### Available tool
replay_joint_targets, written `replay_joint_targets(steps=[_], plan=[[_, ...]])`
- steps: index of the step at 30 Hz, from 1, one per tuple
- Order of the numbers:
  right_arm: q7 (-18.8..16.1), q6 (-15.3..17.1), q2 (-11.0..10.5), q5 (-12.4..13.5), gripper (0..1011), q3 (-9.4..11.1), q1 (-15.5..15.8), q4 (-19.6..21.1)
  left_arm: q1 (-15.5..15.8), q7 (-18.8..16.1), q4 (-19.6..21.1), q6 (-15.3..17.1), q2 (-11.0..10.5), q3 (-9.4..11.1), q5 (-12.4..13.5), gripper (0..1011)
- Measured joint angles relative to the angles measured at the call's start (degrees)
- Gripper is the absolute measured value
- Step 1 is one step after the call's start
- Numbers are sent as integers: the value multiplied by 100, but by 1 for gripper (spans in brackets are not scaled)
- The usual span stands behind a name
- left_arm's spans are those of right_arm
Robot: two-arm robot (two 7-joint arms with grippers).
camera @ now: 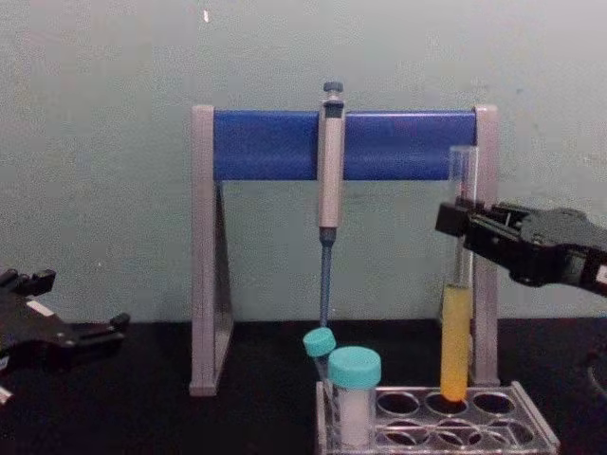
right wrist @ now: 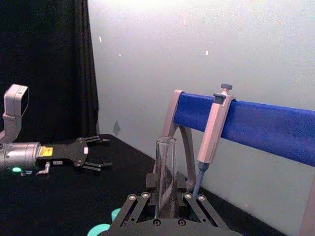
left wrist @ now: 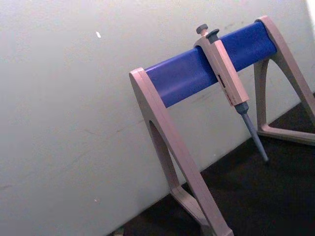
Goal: Pick up the test tube from the test tube rack, shake it, then place it back into the test tube rack.
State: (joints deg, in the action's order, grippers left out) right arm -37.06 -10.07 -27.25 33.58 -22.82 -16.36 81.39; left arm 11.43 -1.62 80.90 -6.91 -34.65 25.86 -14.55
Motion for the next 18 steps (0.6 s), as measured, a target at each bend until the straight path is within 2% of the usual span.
replay_joint_targets(steps=[18], plan=[[-89,9,105,-67,229,-84,-132,-273,0,0,0,0,0,0,0,1001]])
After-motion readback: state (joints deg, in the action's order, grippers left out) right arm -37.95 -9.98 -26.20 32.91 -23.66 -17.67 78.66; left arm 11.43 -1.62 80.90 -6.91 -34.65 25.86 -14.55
